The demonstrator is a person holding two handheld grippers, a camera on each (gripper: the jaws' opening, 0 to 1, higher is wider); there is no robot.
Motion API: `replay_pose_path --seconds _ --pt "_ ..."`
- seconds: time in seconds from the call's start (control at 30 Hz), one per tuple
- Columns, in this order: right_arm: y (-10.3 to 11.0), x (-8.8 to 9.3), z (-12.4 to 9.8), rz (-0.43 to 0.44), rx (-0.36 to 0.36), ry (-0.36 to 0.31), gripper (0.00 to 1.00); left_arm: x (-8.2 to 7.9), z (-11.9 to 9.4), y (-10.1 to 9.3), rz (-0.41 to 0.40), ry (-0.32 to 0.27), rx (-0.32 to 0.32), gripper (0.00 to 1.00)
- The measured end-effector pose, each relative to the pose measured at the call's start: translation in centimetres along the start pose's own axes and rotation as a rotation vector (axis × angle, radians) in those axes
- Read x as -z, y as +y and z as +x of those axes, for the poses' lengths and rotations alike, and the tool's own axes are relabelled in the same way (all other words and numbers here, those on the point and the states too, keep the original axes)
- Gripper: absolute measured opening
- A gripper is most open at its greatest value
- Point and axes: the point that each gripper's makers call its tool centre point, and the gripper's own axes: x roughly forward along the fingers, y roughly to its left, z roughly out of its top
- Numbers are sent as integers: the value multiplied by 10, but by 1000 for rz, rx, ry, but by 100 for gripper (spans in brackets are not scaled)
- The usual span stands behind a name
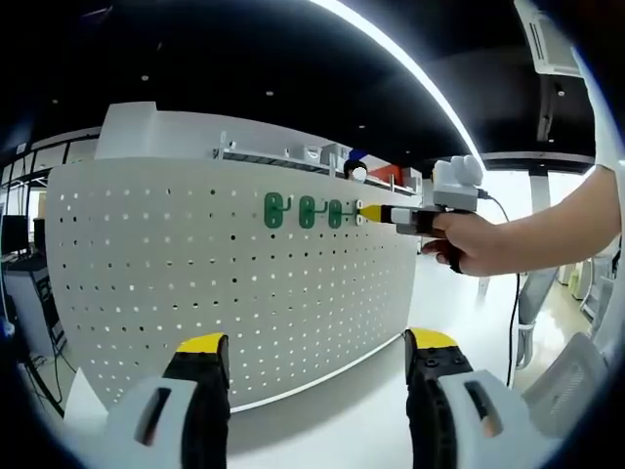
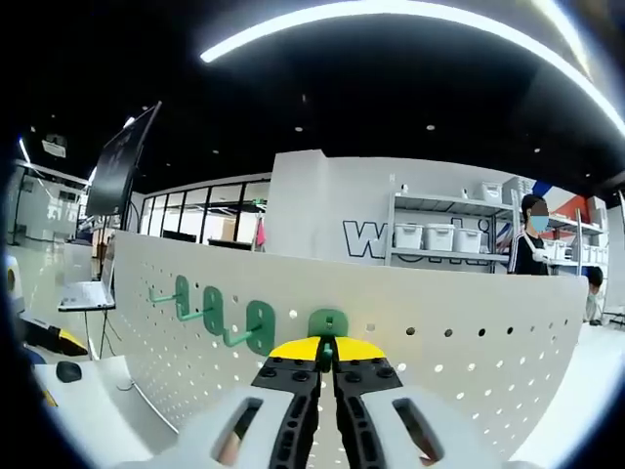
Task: Insert the hook assembly into the mounting plate slot until the hook locks in place.
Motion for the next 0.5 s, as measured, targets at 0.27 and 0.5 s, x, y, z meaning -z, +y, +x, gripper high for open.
replay_pose_path --seconds 0.27,0.5 --pt "0 1 1 -6 78 -9 1 1 -2 3 -7 -1 -8 74" --pt "0 4 2 -10 95 -1 3 3 -5 4 -12 -1 -11 73"
